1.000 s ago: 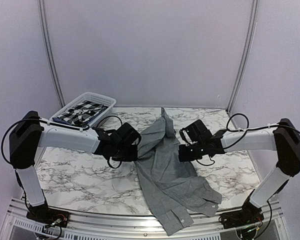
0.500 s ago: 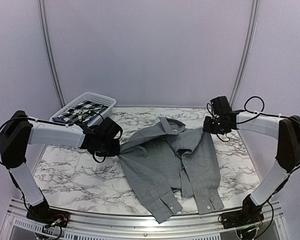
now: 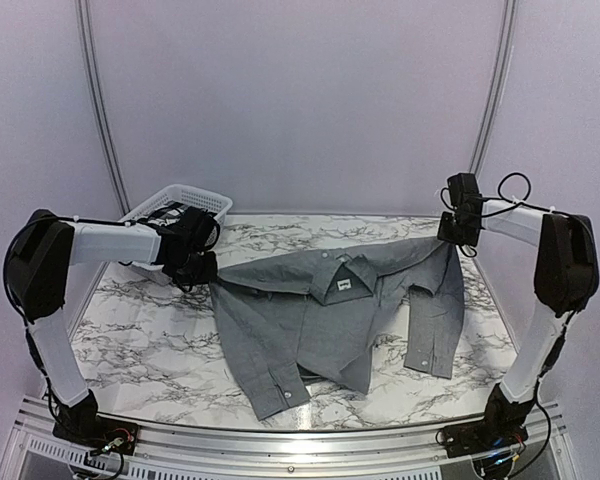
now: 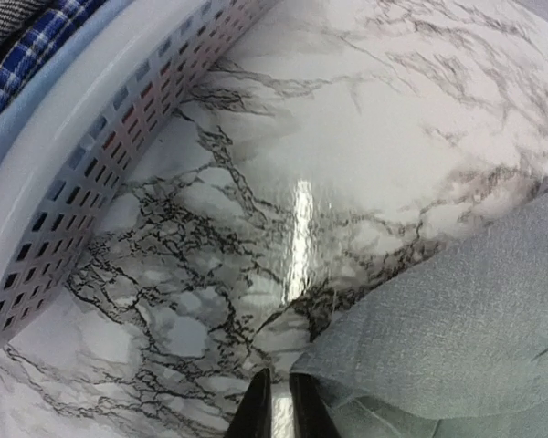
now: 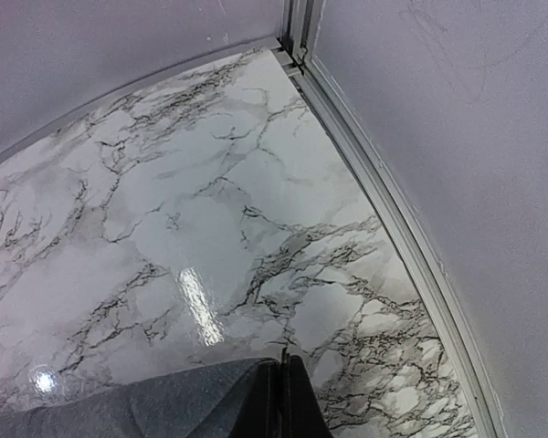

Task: Fold and stack the long sleeve shirts
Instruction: Flatten out the crumpled shirt at the center of the board, then move the bin to the corner of the board, then flatten out the crumpled shirt at the center of the board.

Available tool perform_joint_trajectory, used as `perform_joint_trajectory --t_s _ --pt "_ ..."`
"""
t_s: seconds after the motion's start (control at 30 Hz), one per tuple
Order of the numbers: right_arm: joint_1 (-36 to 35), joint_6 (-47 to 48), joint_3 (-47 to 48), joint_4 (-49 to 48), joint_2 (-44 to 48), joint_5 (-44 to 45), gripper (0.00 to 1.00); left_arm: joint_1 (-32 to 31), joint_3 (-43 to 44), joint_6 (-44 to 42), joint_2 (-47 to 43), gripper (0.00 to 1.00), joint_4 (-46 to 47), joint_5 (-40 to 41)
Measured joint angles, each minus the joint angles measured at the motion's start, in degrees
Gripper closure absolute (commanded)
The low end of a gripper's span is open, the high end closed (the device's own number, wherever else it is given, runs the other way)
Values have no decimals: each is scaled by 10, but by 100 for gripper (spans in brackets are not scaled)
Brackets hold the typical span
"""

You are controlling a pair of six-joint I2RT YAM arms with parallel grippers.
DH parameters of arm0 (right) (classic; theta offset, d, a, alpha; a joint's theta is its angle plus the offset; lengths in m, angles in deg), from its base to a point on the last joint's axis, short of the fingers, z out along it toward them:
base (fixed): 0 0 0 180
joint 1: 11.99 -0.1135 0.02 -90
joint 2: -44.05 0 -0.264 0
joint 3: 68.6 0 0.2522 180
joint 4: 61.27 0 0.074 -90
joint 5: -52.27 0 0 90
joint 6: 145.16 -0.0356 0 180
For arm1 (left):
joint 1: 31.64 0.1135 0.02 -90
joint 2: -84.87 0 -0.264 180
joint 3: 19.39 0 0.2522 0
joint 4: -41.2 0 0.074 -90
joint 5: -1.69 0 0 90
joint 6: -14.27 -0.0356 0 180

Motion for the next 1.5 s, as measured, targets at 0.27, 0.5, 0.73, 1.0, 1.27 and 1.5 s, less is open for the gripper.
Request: perform_joint_trajectory --t_s 0.27,0.5,0.73,1.0,1.27,1.5 --pt "-28 30 28 7 -1 -7 33 9 93 -38 63 49 -9 1" --pt "-122 36 0 9 23 -31 32 45 177 -56 122 46 -12 3" --pt "-242 35 -24 -9 39 -82 32 78 244 -65 187 44 -22 -6" --pt "-396 44 -46 -42 15 -122 31 112 330 -62 235 30 -52 -21" --pt "-442 47 -81 -52 -31 -135 32 130 418 -78 263 18 -62 -45" --pt "-460 35 -167 -71 -26 -139 32 74 304 -89 174 18 -67 -44"
